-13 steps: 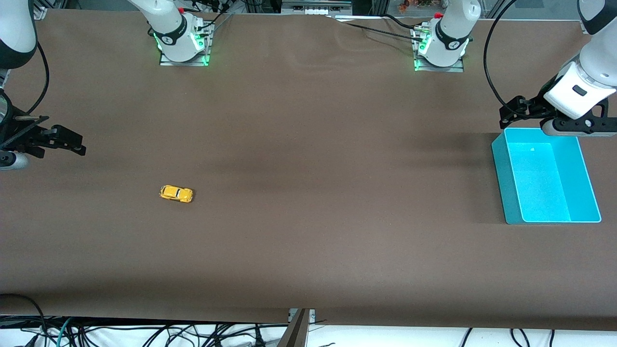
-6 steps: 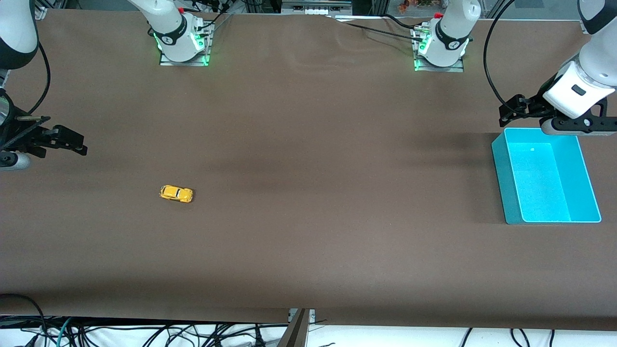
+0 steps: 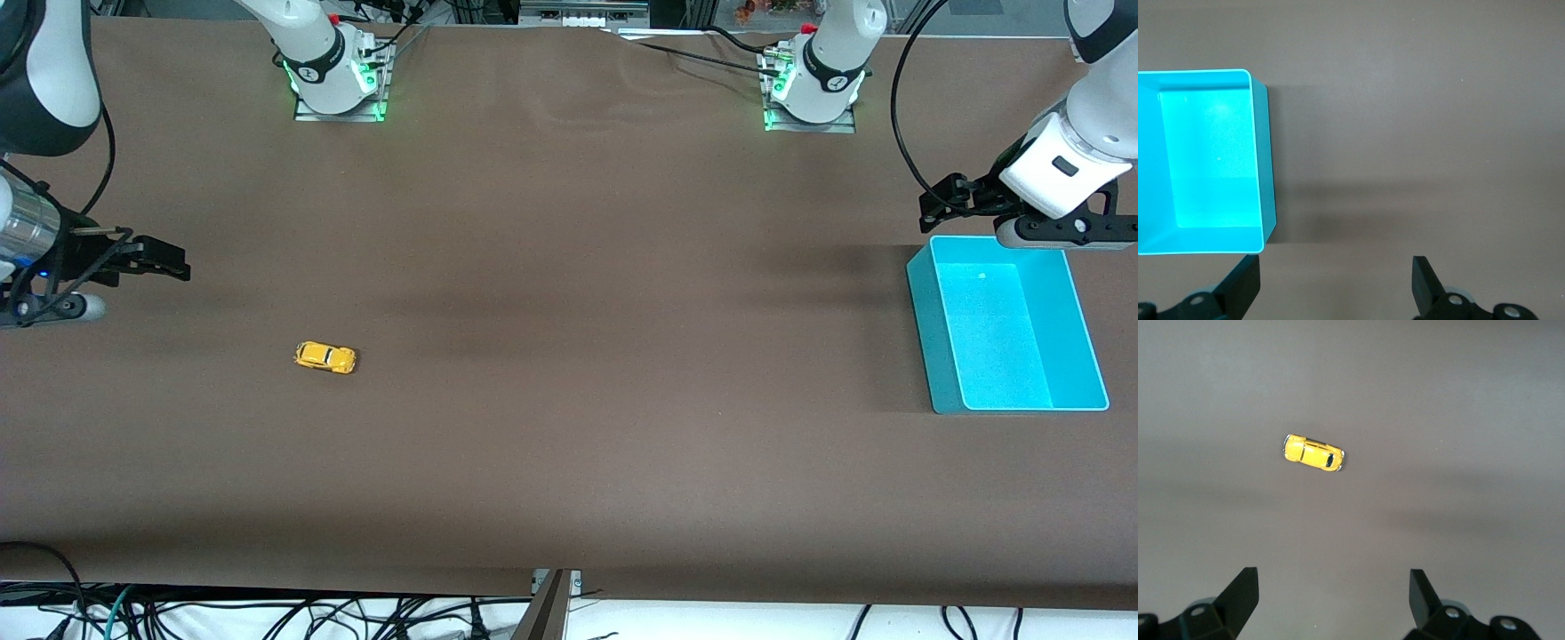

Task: Wind and store yellow beetle car
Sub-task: 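Move the right gripper over the yellow beetle car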

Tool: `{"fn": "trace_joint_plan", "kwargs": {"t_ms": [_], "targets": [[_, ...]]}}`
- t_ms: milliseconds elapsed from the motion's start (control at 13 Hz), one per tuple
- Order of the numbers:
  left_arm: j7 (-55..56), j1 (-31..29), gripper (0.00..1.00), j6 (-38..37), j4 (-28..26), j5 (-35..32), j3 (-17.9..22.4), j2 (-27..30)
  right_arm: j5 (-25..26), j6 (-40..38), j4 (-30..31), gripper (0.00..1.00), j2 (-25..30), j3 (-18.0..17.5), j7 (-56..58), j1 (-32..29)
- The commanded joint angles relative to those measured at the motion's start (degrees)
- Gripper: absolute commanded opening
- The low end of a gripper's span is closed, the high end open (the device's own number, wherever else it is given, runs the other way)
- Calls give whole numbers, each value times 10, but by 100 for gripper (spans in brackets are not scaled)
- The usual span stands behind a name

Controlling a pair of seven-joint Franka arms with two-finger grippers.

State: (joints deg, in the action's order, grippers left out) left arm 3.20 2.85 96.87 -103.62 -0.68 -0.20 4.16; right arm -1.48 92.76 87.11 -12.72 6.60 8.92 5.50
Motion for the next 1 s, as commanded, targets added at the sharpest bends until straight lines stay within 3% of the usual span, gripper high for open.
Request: {"fn": "trace_joint_plan", "kwargs": {"t_ms": [0,231,615,923], "targets": [[7,-1,100,-19,3,-8,-5,7,1,-6,3,100,-3,-1,106,7],[6,-1,100,-21,38,-12,-17,-15,3,-1,9,100,-23,-1,208,31],[4,-1,100,-32,40,-13,-17,-22,7,42,21,100,-70,-1,331,70],[5,-1,100,-34,46,-14,-29,-22,2,133,62,100,-94,-1,503,69]]}}
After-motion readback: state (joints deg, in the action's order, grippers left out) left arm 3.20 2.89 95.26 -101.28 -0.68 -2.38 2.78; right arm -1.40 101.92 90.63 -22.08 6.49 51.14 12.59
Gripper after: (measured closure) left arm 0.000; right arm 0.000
